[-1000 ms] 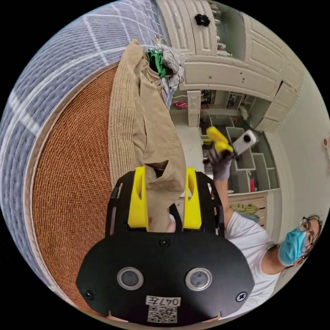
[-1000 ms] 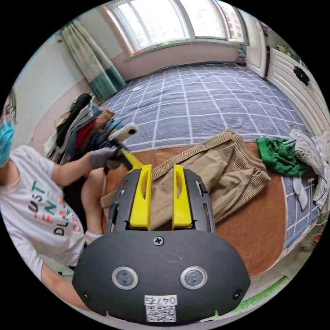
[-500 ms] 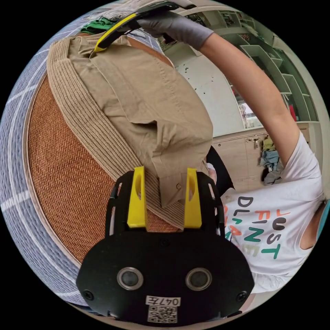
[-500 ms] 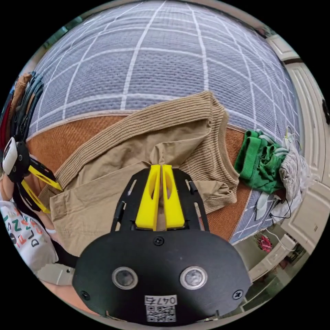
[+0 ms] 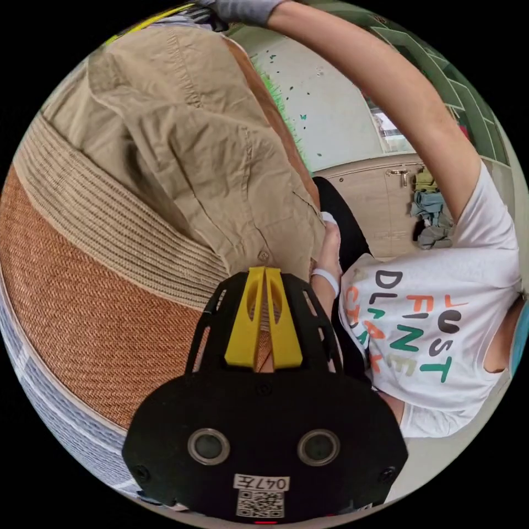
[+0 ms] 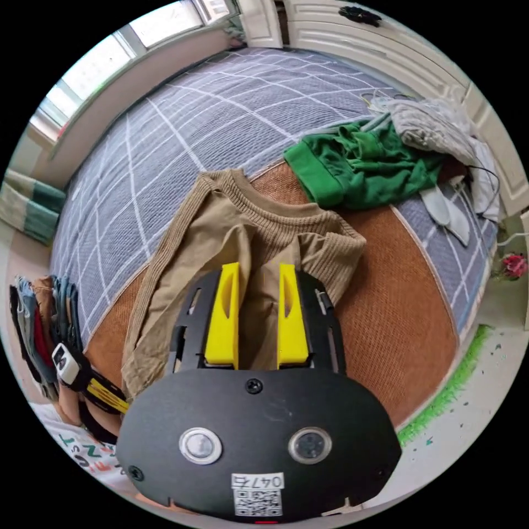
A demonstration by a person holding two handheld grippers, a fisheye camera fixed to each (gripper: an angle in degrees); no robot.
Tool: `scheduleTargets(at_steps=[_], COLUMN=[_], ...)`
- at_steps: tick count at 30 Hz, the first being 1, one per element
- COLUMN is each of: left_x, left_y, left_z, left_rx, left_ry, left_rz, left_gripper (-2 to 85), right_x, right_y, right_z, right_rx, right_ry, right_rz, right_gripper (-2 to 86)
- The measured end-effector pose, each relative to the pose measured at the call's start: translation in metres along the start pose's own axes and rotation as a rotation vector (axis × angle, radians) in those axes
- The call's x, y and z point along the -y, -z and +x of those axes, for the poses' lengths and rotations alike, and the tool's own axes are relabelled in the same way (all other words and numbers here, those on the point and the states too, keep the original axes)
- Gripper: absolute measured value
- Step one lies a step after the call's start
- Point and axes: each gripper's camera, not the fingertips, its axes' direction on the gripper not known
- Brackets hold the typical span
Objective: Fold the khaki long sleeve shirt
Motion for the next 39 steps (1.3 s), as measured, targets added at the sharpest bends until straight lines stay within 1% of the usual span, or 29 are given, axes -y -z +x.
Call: scheduleTargets(at_steps=[1,3,4,5,6,7,8,9,10,11,12,14,15,17,19,20,22,23,24,26,27,28,29,31,32,34,36,38,39], left_x=[-0.007,-0.027,-0.046,-0.069,-0.08,-0.101,-0.117,-0.122,-0.128,-0.13,-0.13,-0.128,-0.128,-0.132,-0.14,-0.146,-0.157,-0.163,-0.165,-0.167,-0.165,-0.159,-0.149,-0.13,-0.118,-0.105,-0.096,-0.099,-0.104], left_y=[0.012,0.045,0.071,0.093,0.101,0.111,0.116,0.117,0.118,0.119,0.12,0.121,0.121,0.119,0.118,0.119,0.121,0.123,0.124,0.124,0.122,0.117,0.109,0.096,0.089,0.079,0.069,0.065,0.067], left_z=[-0.004,-0.014,-0.024,-0.039,-0.048,-0.063,-0.075,-0.079,-0.082,-0.082,-0.082,-0.082,-0.083,-0.091,-0.098,-0.101,-0.103,-0.102,-0.101,-0.1,-0.101,-0.104,-0.106,-0.109,-0.109,-0.109,-0.106,-0.102,-0.102], left_rx=[-0.015,-0.08,-0.131,-0.17,-0.179,-0.179,-0.158,-0.144,-0.123,-0.122,-0.128,-0.173,-0.187,-0.235,-0.251,-0.253,-0.253,-0.251,-0.252,-0.287,-0.303,-0.341,-0.395,-0.492,-0.524,-0.495,-0.441,-0.405,-0.399], left_ry=[0.011,0.022,0.046,0.106,0.145,0.229,0.312,0.344,0.371,0.366,0.356,0.311,0.304,0.297,0.311,0.322,0.327,0.315,0.308,0.284,0.277,0.262,0.238,0.2,0.18,0.196,0.193,0.16,0.158], left_rz=[0.04,0.195,0.336,0.476,0.537,0.619,0.65,0.654,0.655,0.655,0.656,0.665,0.666,0.664,0.668,0.678,0.699,0.718,0.729,0.76,0.762,0.756,0.743,0.719,0.692,0.637,0.547,0.495,0.51], left_gripper=[-1.0,-1.0,-1.0,-1.0,-1.0,-1.0,-1.0,-1.0,-1.0,-1.0,-1.0,-1.0,-0.9,-0.8,-0.6,-0.4,0.6,5.5,7.9,14.9,16.3,18.9,21.1,22.7,21.8,19.0,12.3,0.7,0.4], right_x=[-0.013,-0.049,-0.085,-0.128,-0.151,-0.2,-0.251,-0.276,-0.325,-0.369,-0.388,-0.441,-0.45,-0.475,-0.492,-0.5,-0.51,-0.517,-0.522,-0.551,-0.561,-0.58,-0.597,-0.615,-0.624,-0.633,-0.638,-0.645,-0.646], right_y=[0.008,0.047,0.08,0.107,0.117,0.129,0.129,0.125,0.112,0.096,0.087,0.056,0.05,0.026,0.02,0.027,0.051,0.077,0.091,0.15,0.162,0.183,0.195,0.199,0.193,0.177,0.162,0.153,0.151], right_z=[-0.005,-0.03,-0.06,-0.101,-0.124,-0.171,-0.217,-0.238,-0.276,-0.307,-0.321,-0.362,-0.371,-0.402,-0.416,-0.417,-0.404,-0.386,-0.375,-0.328,-0.316,-0.299,-0.292,-0.302,-0.318,-0.342,-0.36,-0.373,-0.375], right_rx=[-0.057,-0.058,0.002,0.074,0.114,0.191,0.246,0.262,0.273,0.255,0.231,0.101,0.066,-0.132,-0.227,-0.224,-0.187,-0.136,-0.099,0.156,0.234,0.369,0.456,0.481,0.458,0.423,0.42,0.47,0.478], right_ry=[-0.024,0.011,0.103,0.235,0.309,0.444,0.532,0.559,0.59,0.601,0.606,0.613,0.622,0.674,0.722,0.721,0.657,0.583,0.544,0.441,0.428,0.412,0.425,0.48,0.525,0.586,0.617,0.66,0.673], right_rz=[0.005,0.143,0.255,0.312,0.322,0.3,0.24,0.207,0.147,0.102,0.079,0.014,0.002,-0.06,-0.083,-0.079,-0.045,0.005,0.04,0.219,0.269,0.352,0.391,0.374,0.337,0.289,0.268,0.274,0.268], right_gripper=[6.1,5.0,3.9,3.0,2.9,2.7,3.4,3.7,4.4,5.0,5.2,4.7,4.0,1.4,0.0,-0.6,-0.9,-1.0,-1.0,-1.1,-1.1,-1.1,-1.1,-1.1,-1.1,-1.1,-1.1,-0.9,-0.7])
